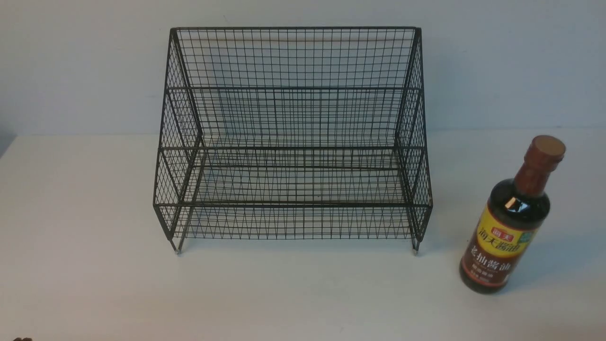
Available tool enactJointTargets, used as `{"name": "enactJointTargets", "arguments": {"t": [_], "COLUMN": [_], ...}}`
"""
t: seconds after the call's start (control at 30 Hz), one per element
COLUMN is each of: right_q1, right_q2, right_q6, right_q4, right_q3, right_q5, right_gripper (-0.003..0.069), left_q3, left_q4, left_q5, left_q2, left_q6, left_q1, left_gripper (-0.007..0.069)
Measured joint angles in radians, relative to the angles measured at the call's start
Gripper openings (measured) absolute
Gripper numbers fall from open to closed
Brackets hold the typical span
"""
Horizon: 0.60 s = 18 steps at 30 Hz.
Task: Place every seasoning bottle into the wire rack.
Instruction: Use the right arm to grab the condiment bottle closest to it
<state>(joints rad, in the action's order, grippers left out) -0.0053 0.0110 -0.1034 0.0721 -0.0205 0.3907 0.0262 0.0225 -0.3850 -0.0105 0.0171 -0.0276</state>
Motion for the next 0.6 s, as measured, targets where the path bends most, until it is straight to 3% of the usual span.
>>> {"name": "enactJointTargets", "arguments": {"t": [0.4, 0.5, 0.6], "right_q1": [0.0, 0.003, 0.005], "right_q2": [0.0, 0.0, 0.0], "right_q6": [0.0, 0.021, 0.085], "right_q4": [0.006, 0.1, 0.297], "right_q3": [0.0, -0.008, -0.008], "right_q5": [-0.01, -0.135, -0.359], "right_gripper": [-0.0015, -0.0015, -0.0015], "left_q3": [0.0, 0.0, 0.0], "left_q4": [0.0, 0.0, 0.0], "left_q5": [0.0, 0.0, 0.0], "left_q2": [0.0, 0.0, 0.0], "left_q6": [0.0, 0.0, 0.0], "left_q1": [0.0, 0.0, 0.0], "left_gripper": [-0.0005, -0.0005, -0.0005]}}
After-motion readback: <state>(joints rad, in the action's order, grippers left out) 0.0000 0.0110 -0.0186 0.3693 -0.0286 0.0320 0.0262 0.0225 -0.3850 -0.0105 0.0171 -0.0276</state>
